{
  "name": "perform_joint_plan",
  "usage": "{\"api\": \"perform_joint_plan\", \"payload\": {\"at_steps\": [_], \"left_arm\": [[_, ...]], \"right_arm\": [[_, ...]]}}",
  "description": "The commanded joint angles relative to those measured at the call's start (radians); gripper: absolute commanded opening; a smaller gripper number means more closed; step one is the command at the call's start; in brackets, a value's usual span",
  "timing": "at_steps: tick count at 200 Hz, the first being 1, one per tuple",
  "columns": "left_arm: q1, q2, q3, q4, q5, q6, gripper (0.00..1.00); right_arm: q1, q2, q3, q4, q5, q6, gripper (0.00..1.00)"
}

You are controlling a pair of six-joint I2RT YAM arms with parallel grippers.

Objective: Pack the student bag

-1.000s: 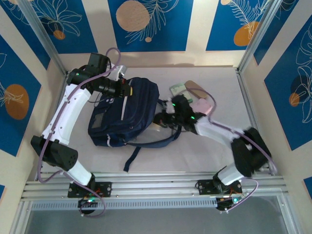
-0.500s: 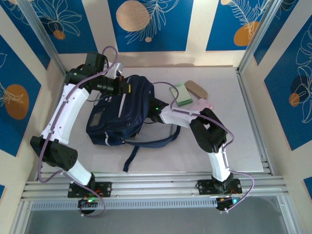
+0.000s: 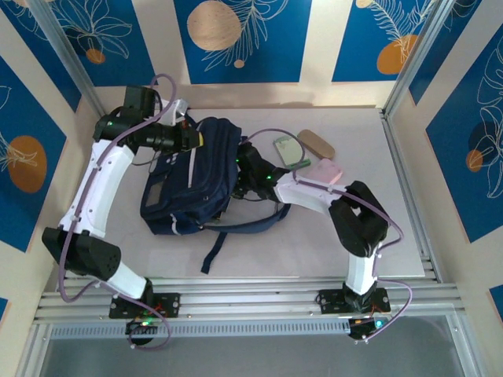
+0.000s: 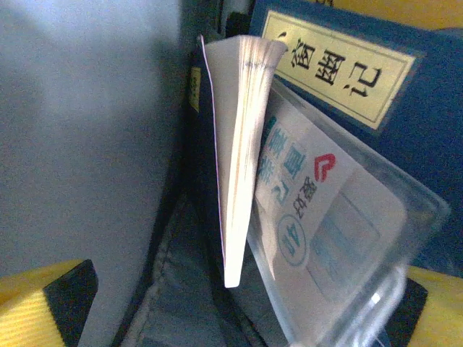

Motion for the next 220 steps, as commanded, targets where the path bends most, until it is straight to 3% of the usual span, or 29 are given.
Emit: {"api": "perform_joint_plan", "payload": {"at_steps": [1, 37, 61, 105, 127, 140, 162, 189, 205, 220], "left_arm": [[0.028, -0.092, 0.005, 0.138, 0.077, -0.011, 0.00], [0.050, -0.125, -0.032, 0.134, 0.043, -0.005, 0.00], [0.057, -0.153, -0.071, 0.119, -0.042, 0.023, 0.00], [0.057, -0.239, -0.332, 0.144, -0.526, -0.011, 0.00], [0.058, -0.268, -0.435, 0.207, -0.630, -0.037, 0.00], [0.059, -0.258, -0.456, 0.243, -0.592, -0.049, 0.00], [0.052, -0.174, -0.459, 0.294, -0.430, -0.078, 0.00], [0.003, -0.095, -0.485, 0.397, -0.300, -0.107, 0.00], [-0.049, -0.059, -0.482, 0.419, -0.283, -0.096, 0.10], [-0.086, -0.038, -0.474, 0.420, -0.251, -0.096, 0.33]], "right_arm": [[-0.022, -0.081, -0.043, 0.005, 0.014, -0.038, 1.00], [-0.050, -0.198, -0.134, -0.013, 0.045, -0.060, 1.00], [-0.071, -0.294, -0.178, -0.078, 0.106, -0.081, 0.98], [-0.142, -0.459, -0.188, -0.375, 0.313, -0.120, 0.96], [-0.193, -0.496, -0.175, -0.536, 0.435, -0.121, 0.97], [-0.233, -0.494, -0.166, -0.608, 0.472, -0.119, 0.97], [-0.290, -0.445, -0.120, -0.752, 0.579, -0.064, 1.00], [-0.362, -0.340, -0.050, -0.908, 0.619, 0.019, 1.00], [-0.400, -0.275, -0.026, -0.943, 0.583, 0.054, 1.00], [-0.425, -0.213, -0.008, -0.953, 0.546, 0.073, 1.00]]}}
